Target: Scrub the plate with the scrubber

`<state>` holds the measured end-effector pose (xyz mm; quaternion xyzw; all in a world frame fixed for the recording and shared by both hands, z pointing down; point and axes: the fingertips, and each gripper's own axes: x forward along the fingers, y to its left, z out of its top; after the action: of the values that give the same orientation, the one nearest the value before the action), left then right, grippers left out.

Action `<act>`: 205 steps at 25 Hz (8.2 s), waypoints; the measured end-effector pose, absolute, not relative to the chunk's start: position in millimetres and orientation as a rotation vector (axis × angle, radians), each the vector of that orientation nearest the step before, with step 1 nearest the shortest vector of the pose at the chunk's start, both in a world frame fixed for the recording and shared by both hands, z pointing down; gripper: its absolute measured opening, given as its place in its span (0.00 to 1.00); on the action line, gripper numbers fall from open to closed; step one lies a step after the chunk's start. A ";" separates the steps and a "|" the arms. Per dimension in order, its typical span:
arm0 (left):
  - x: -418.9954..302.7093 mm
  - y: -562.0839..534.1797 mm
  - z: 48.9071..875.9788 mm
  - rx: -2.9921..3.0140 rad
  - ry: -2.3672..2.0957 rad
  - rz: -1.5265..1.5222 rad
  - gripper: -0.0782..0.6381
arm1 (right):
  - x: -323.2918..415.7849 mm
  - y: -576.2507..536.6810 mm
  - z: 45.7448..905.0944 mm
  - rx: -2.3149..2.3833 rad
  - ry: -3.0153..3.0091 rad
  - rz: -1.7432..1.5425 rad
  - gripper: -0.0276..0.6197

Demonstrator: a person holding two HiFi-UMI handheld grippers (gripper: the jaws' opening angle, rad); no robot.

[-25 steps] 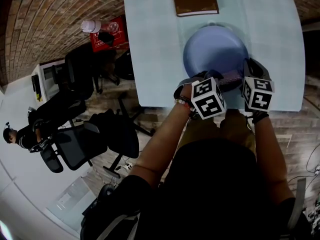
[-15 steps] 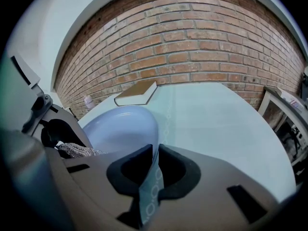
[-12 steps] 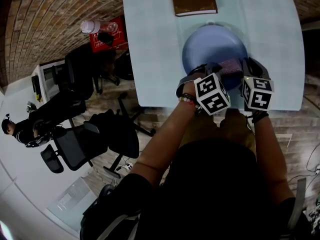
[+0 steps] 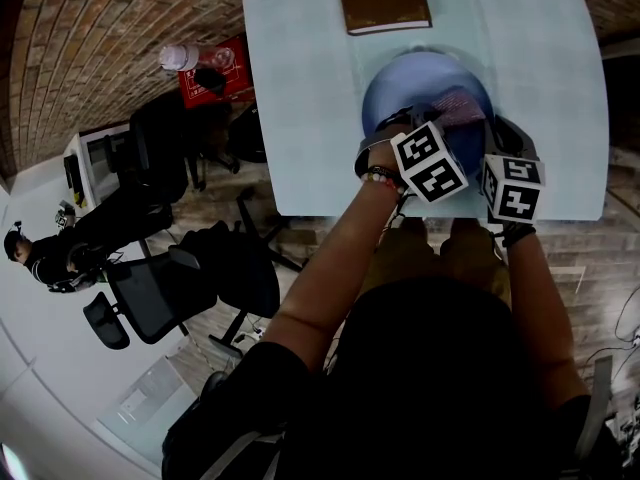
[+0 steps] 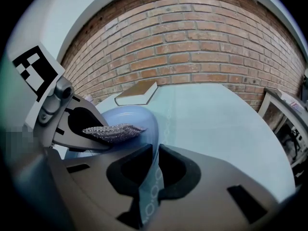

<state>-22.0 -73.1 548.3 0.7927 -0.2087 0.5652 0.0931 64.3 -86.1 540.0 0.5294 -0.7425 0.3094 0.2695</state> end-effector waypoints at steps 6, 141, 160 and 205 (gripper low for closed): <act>-31.7 -90.0 549.7 2.328 -0.651 1.679 0.22 | 64.3 -86.3 540.1 1.427 -1.999 0.836 0.14; -93.0 1.9 554.6 1.975 -0.278 1.906 0.21 | 62.3 -88.7 547.9 1.376 -2.028 0.901 0.14; -32.9 35.1 548.9 2.130 0.028 1.671 0.22 | 60.9 -87.6 545.6 1.367 -2.023 0.926 0.14; -37.3 -64.4 554.2 2.179 -0.817 1.645 0.22 | 60.0 -85.0 543.6 1.297 -2.038 0.895 0.14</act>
<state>-37.3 -64.4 554.2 0.7564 -0.2837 0.5711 0.1454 60.0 -85.0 543.6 0.4833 -0.7597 0.3337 0.2791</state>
